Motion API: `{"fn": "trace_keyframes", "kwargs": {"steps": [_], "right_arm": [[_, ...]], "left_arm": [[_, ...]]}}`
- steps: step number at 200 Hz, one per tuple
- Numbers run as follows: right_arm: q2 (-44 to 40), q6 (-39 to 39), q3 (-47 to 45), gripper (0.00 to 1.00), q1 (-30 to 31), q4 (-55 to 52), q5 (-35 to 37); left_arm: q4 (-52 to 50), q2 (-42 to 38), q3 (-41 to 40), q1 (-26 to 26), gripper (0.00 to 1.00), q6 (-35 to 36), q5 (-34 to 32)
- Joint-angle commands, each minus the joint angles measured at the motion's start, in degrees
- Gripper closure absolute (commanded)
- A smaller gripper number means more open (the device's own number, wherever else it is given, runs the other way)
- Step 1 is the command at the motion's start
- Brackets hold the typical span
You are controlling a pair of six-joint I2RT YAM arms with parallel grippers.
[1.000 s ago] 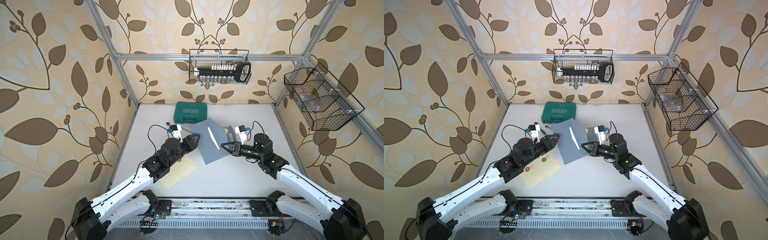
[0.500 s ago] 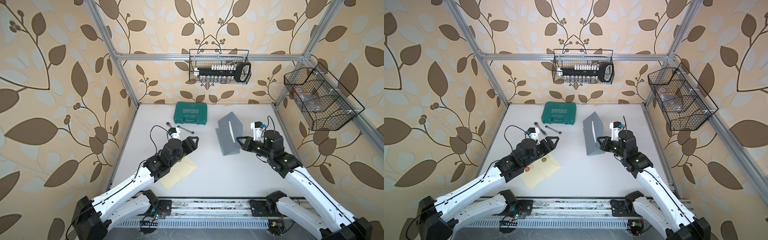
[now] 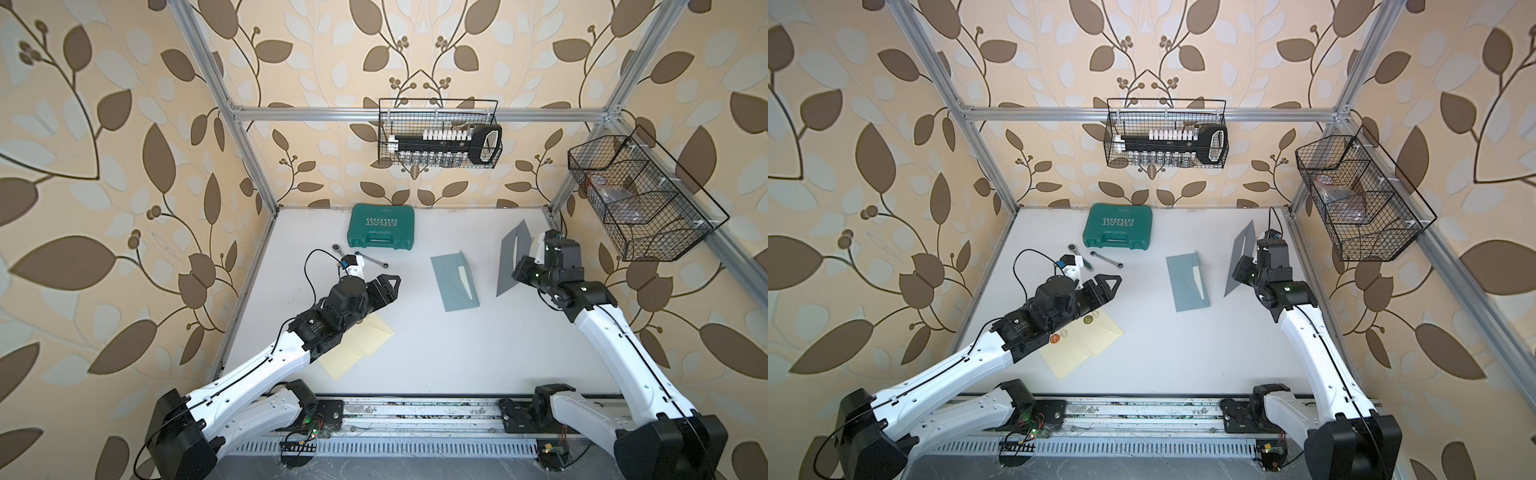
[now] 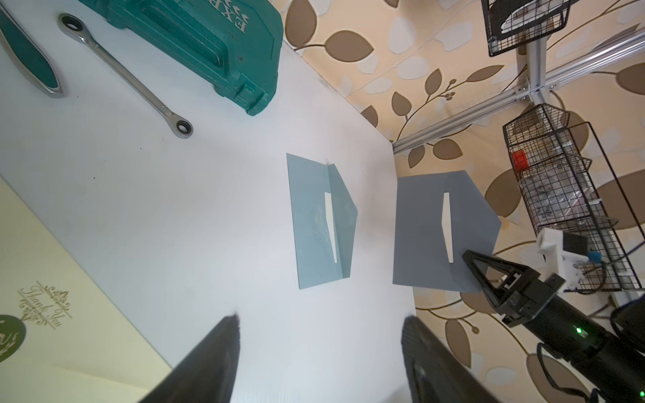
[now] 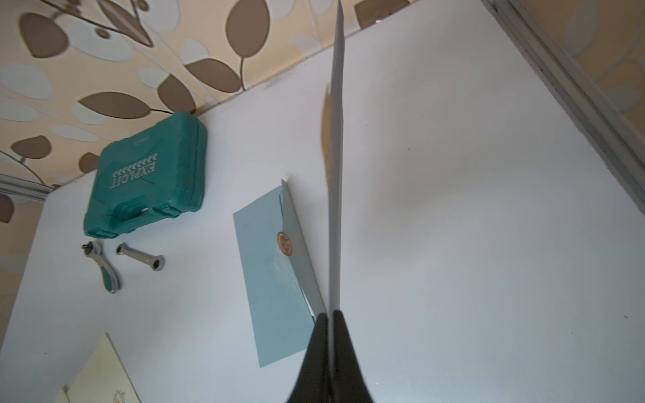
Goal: Open the envelope
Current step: Place the envelope at the center of the board.
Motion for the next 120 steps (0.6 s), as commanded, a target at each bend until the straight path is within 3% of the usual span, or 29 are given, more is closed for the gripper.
{"fn": "trace_keyframes", "kwargs": {"steps": [1, 54, 108, 120], "right_arm": [[3.0, -2.8, 0.6, 0.99, -3.0, 1.0, -3.7], [15.7, -0.3, -2.1, 1.00, -11.8, 10.0, -22.4], [26.6, -2.0, -0.5, 1.00, -15.0, 10.5, -26.2], [28.3, -3.3, 0.5, 0.99, -15.0, 8.6, -23.9]], "left_arm": [[-0.2, -1.8, 1.5, 0.2, 0.24, 1.9, 0.9], [-2.2, -5.0, 0.9, 0.2, 0.24, 3.7, 0.0], [-2.4, -7.3, -0.4, 0.2, 0.24, 4.0, -1.1], [-2.6, -7.2, -0.3, 0.2, 0.24, 4.3, -1.1]]}}
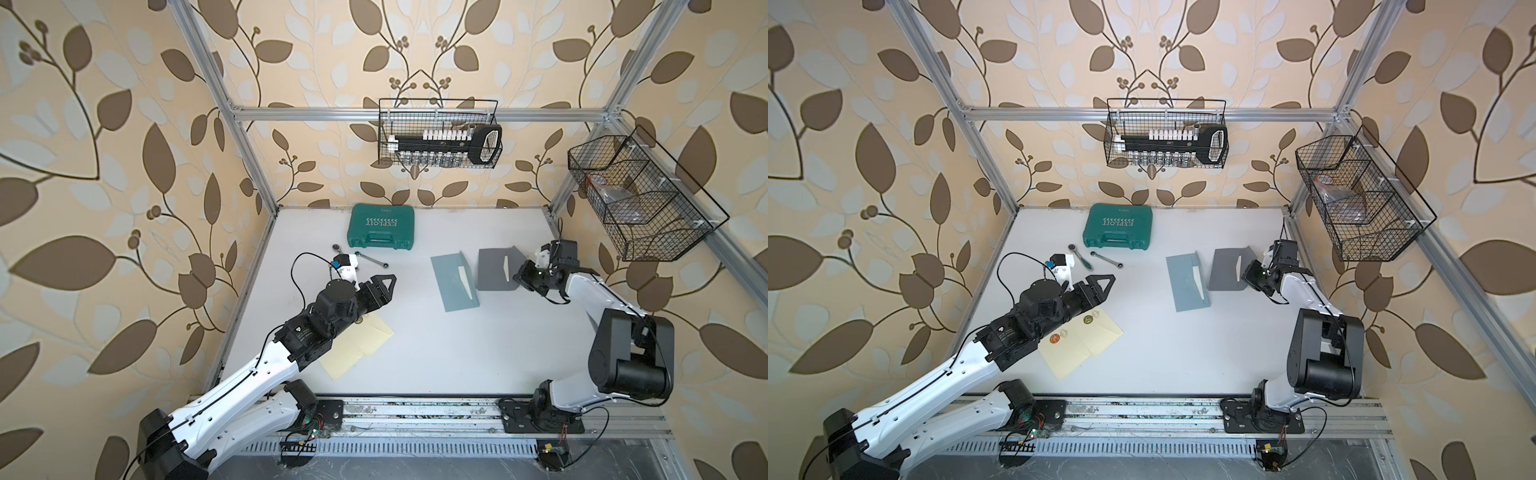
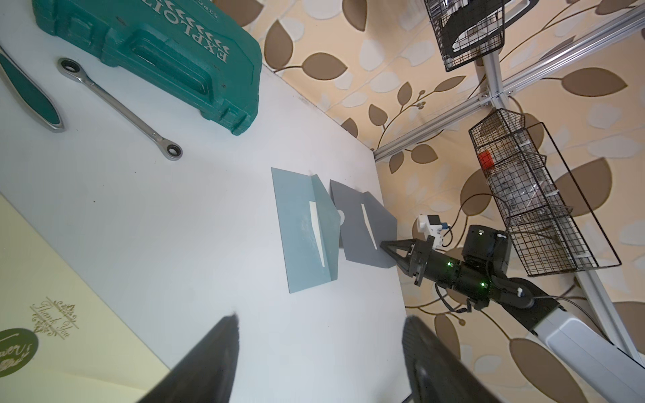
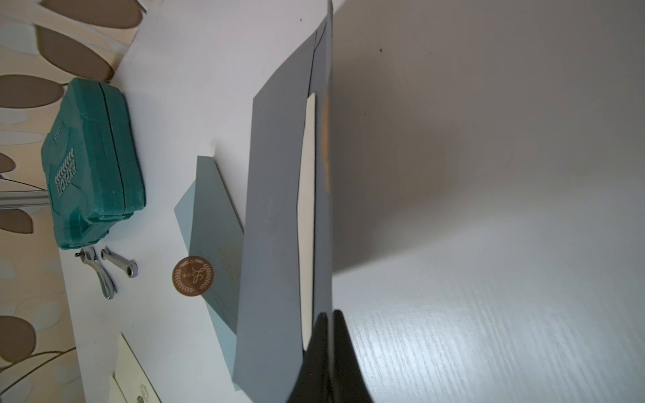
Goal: Open the envelope
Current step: Place the envelope at the center of the board.
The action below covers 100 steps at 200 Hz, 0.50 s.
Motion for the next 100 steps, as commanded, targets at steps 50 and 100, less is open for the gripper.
{"fn": "trace_keyframes", "kwargs": {"steps": [50, 100], "right_arm": [[6.6, -4.9, 3.5, 0.96, 0.0, -2.9, 4.5], [7.6, -4.3, 4.2, 0.85, 0.0, -3.9, 7.2]], "left_arm": [[-1.7, -2.0, 0.2, 0.1, 0.24, 3.6, -1.3], [-1.9, -1.9, 0.5, 0.2, 0.24, 4.1, -1.4]]}}
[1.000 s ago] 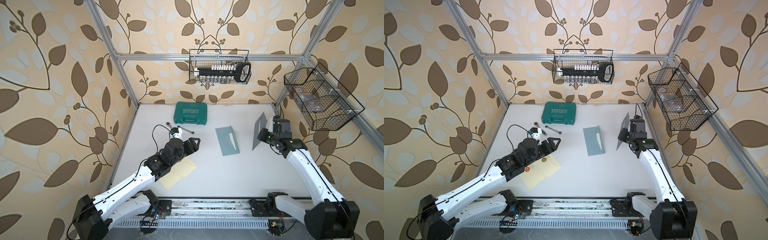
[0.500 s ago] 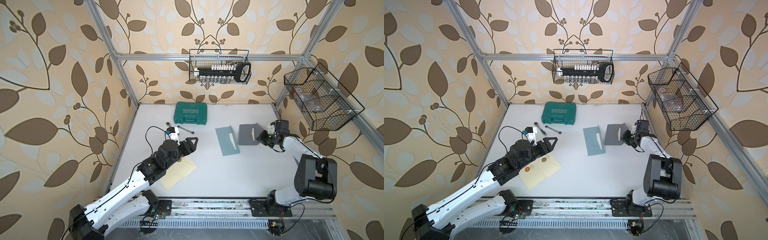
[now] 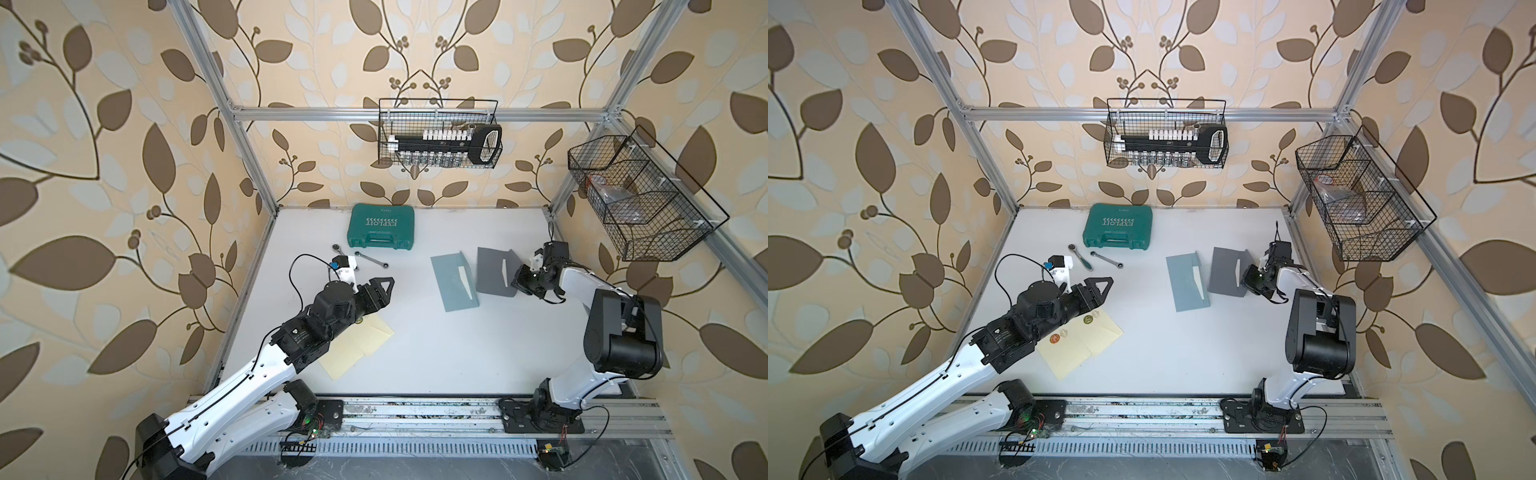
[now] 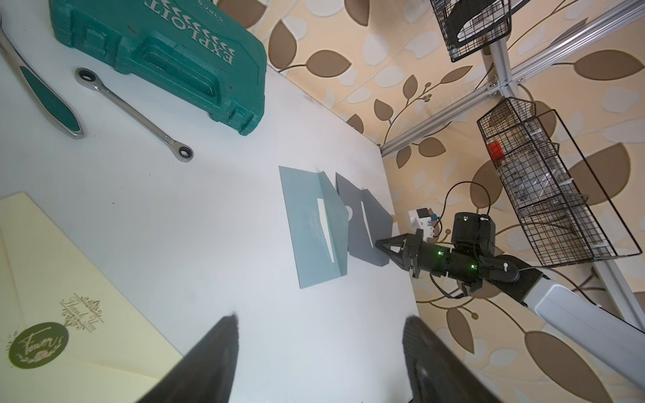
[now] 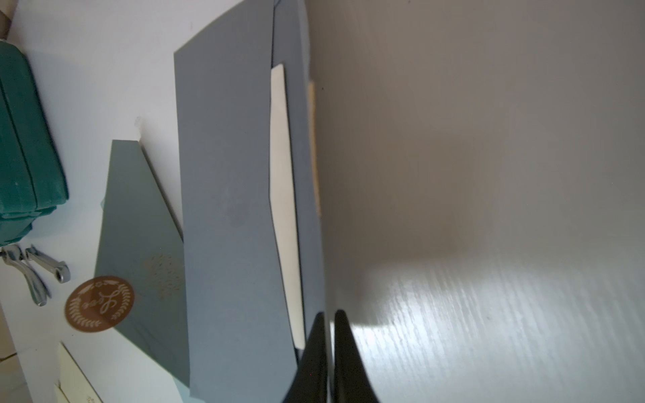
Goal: Open the envelope
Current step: Place the envelope at the center of the board.
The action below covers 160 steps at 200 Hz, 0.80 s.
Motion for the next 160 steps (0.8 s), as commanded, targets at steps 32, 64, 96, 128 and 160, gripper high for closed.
{"fn": "trace_keyframes", "kwargs": {"steps": [32, 64, 96, 128, 160], "right_arm": [[-0.4, 1.9, 1.4, 0.74, 0.0, -2.5, 5.6], [-6.2, 6.0, -0.9, 0.64, 0.0, -2.8, 4.8], [-21.0, 11.0, -6.9, 0.37, 0.0, -1.5, 1.5], [-32.5, 15.7, -14.0, 0.28, 2.8, 5.7, -10.9], [-31.2, 15.6, -12.8, 0.25, 17.7, 8.3, -14.1]], "left_arm": [[0.3, -0.2, 0.5, 0.2, 0.23, 1.6, -1.2], [-0.1, 0.4, 0.4, 0.2, 0.23, 1.4, -1.5], [-4.2, 1.9, 1.2, 0.2, 0.18, 0.4, -4.3], [-9.1, 5.0, 2.1, 1.0, 0.15, -2.9, -7.6], [-15.8, 10.0, 4.1, 5.1, 0.14, -5.9, -5.1]]}}
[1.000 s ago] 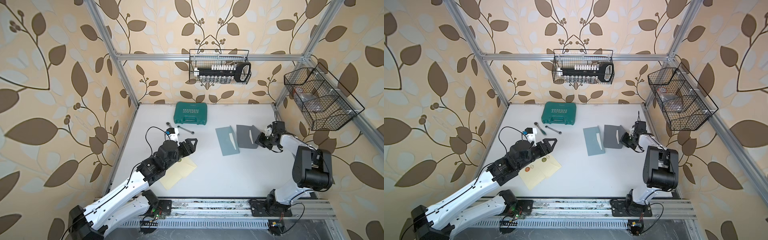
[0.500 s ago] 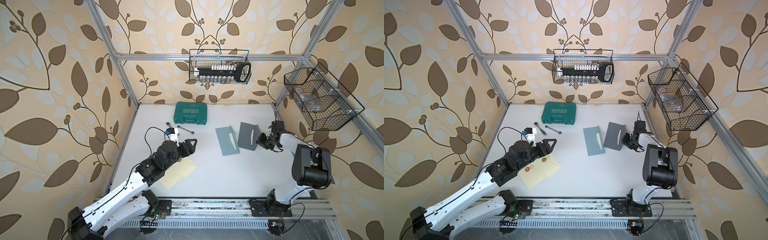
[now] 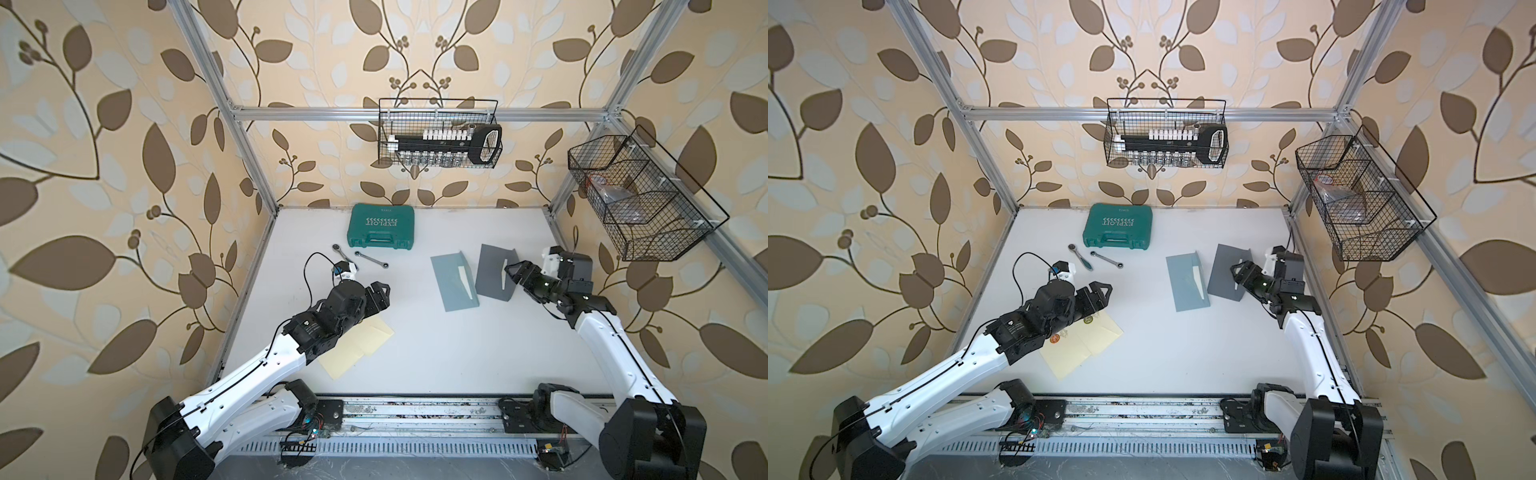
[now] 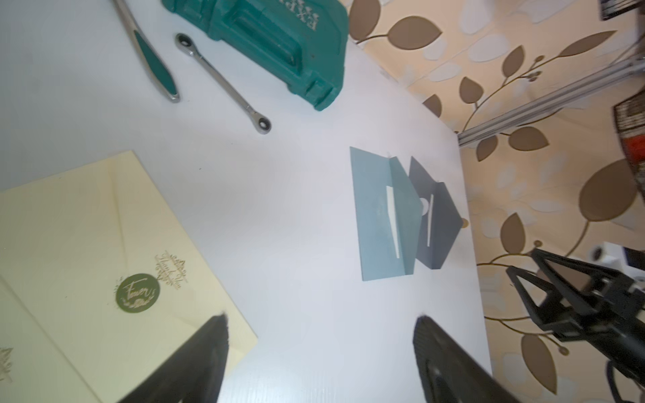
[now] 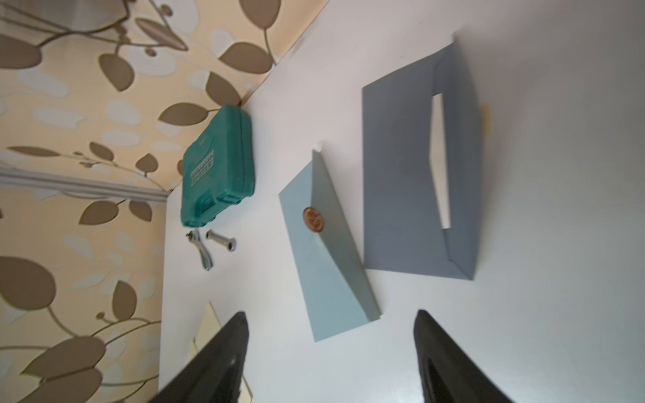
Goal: Open the envelope
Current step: Place the envelope at the center of the board, then move the envelope to the center of the board.
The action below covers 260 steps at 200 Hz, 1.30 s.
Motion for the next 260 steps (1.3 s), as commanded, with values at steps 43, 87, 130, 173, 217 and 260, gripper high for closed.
{"fn": "trace_keyframes", "kwargs": {"steps": [43, 87, 130, 173, 217, 260], "right_arm": [[9.1, 2.0, 1.8, 0.21, 28.4, 9.1, -2.4], [19.9, -0.5, 9.0, 0.17, 40.3, 8.2, -2.2], [28.9, 0.2, 13.8, 0.17, 46.8, 8.4, -2.3], [35.4, 0.9, 17.4, 0.17, 48.8, 7.8, -5.2], [37.8, 2.4, 17.0, 0.17, 48.8, 9.4, -6.6], [40.4, 3.7, 16.8, 0.17, 48.7, 10.3, -6.4]], "left_arm": [[-14.1, 4.1, 2.2, 10.3, 0.09, -8.3, 2.4], [-12.5, 4.2, -3.6, 17.2, 0.06, -11.1, 9.9], [-10.2, 9.2, -2.6, 17.2, 0.05, -9.6, 14.6], [-8.0, 16.6, -1.3, 17.2, 0.04, -8.5, 20.1], [-5.5, 20.7, -0.9, 17.2, 0.04, -6.8, 22.2], [-3.5, 23.7, -0.7, 17.2, 0.05, -4.3, 25.3]]}}
